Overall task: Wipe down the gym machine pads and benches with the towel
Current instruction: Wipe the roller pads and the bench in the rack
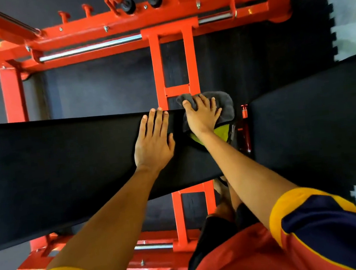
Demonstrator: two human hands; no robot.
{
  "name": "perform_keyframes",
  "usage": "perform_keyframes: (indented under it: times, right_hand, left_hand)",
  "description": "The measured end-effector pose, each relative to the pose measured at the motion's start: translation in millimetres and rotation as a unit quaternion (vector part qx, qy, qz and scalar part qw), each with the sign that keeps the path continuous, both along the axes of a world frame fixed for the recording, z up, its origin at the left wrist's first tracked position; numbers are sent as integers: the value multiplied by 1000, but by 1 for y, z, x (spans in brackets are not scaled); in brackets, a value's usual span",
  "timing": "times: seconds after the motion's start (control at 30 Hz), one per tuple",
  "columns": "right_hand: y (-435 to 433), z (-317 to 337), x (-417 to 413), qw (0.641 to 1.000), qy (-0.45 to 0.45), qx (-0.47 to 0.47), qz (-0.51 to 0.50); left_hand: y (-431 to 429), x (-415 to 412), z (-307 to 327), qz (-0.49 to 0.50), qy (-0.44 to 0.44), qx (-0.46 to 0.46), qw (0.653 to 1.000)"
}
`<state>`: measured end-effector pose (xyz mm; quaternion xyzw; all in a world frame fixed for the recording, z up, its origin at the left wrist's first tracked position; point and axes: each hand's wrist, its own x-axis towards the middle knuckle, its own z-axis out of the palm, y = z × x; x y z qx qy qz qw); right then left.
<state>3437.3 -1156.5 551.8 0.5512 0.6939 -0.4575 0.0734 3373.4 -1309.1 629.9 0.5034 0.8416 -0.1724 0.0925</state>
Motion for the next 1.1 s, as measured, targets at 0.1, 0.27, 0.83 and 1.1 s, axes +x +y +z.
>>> perform_keyframes:
  times: [0.1,0.27,0.83,1.1]
  right_hand:
    - [-29,7,24,998,56,33,16]
    - [-19,-18,63,999,-20,50,7]
    - [-77,-28,130,996,-55,28,-68]
    - [-149,-6,143,981,50,169,82]
  left_hand:
    - [0,1,2,-2,3,-5,1000]
    - [0,3,1,-8,17,0,1000]
    - [-7,34,-4,33,27,18,999]
    - [-20,62,-10,-11,33,-12,999]
